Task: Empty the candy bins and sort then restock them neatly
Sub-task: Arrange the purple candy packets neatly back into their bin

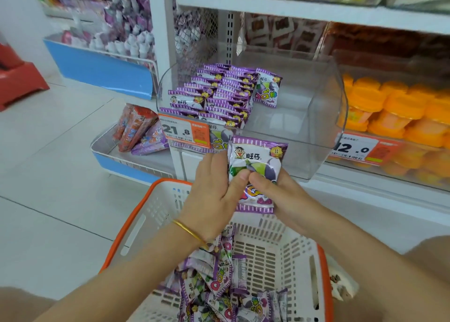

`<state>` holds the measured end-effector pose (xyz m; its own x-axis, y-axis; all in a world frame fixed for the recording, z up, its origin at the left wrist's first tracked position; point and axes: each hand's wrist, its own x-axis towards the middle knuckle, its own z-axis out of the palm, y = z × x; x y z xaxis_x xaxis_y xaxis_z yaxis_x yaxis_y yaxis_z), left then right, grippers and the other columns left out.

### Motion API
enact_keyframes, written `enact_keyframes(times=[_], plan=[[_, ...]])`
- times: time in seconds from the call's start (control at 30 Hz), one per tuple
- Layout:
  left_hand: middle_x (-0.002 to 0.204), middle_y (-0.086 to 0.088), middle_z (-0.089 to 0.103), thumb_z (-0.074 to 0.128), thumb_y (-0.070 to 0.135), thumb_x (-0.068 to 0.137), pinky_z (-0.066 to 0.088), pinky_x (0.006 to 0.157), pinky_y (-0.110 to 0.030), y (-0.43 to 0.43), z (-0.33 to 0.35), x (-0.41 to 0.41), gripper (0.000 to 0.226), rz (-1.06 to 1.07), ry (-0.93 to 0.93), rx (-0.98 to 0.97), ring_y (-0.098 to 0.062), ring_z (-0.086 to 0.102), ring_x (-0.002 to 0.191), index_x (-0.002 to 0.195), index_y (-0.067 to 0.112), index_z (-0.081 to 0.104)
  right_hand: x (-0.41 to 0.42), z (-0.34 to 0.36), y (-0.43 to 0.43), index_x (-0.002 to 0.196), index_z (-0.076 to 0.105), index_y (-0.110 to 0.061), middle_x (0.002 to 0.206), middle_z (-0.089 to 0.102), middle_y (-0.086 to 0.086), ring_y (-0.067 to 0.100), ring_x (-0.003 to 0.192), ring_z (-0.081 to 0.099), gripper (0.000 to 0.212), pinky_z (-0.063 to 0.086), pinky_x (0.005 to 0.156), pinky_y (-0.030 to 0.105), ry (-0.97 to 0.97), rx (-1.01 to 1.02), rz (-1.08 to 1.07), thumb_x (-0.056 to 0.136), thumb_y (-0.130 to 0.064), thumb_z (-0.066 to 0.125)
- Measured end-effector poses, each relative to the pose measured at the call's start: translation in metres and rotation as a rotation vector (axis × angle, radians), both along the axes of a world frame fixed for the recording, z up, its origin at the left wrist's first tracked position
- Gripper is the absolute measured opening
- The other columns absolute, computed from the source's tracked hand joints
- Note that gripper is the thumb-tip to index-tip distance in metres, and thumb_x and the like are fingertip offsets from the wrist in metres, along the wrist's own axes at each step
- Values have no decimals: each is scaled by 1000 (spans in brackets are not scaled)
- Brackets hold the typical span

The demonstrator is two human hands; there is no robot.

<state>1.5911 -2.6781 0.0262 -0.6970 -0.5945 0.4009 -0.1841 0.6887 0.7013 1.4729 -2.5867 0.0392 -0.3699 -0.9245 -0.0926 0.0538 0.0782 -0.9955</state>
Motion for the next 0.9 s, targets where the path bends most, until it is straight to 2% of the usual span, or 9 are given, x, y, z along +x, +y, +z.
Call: enact_keyframes(times=[0.1,0.2,0.3,0.37,0.57,0.63,0.7,0.77,0.9], plan=[[93,1,44,20,53,94,32,88,-28,-26,38,-13,56,-16,60,-98,-17,38,93,92,6,50,-17,45,-16,113,62,-22,111,70,-4,14,108,63,36,48,98,33,44,-81,10,78,-27,71],[112,-4,51,14,62,94,27,98,-25,-61,61,-22,75,27,142,-237,-18,41,111,111,4,59,-43,80,-43,110,64,-19,113,70,2,20,109,64,38,48,99,41,12,-91,-95,76,-33,74],[140,-16,46,16,60,94,22,111,-37,-93,56,-27,75,85,-48,-472,-29,37,133,129,6,55,-89,89,-86,117,60,-13,116,66,9,24,106,63,56,51,94,46,64,-22,-319,71,-39,80],[149,-12,37,9,63,93,18,115,-49,-105,44,-32,77,108,-186,-535,-30,28,141,137,14,49,-123,75,-113,124,55,-6,121,62,14,30,111,59,69,47,98,51,94,97,-431,68,-35,83],[150,-8,38,1,59,95,15,114,-53,-116,20,-43,73,116,-356,-601,-27,30,141,140,24,47,-176,21,-164,131,36,-1,129,51,10,26,112,54,95,47,98,42,191,353,-509,59,-31,89],[147,-9,42,5,56,97,16,114,-50,-118,17,-44,70,118,-345,-612,-28,34,139,137,22,50,-177,16,-170,133,29,-1,129,47,12,27,116,49,78,43,95,35,360,378,-567,77,-23,79],[147,-9,43,6,55,98,13,112,-48,-119,17,-44,68,113,-336,-619,-28,34,139,137,22,51,-184,8,-169,134,32,-7,131,51,11,30,119,49,73,41,86,32,592,456,-594,81,-34,74],[145,-10,45,7,54,99,14,110,-48,-119,17,-44,66,117,-328,-635,-28,36,138,135,22,53,-189,6,-167,134,36,-11,133,53,11,33,120,49,74,41,90,34,751,538,-625,80,-47,70],[144,-10,45,8,53,99,16,109,-49,-119,18,-44,66,121,-335,-651,-29,36,138,135,21,54,-194,2,-175,134,36,-5,132,52,13,32,118,50,70,41,91,34,610,454,-621,83,-37,71]])
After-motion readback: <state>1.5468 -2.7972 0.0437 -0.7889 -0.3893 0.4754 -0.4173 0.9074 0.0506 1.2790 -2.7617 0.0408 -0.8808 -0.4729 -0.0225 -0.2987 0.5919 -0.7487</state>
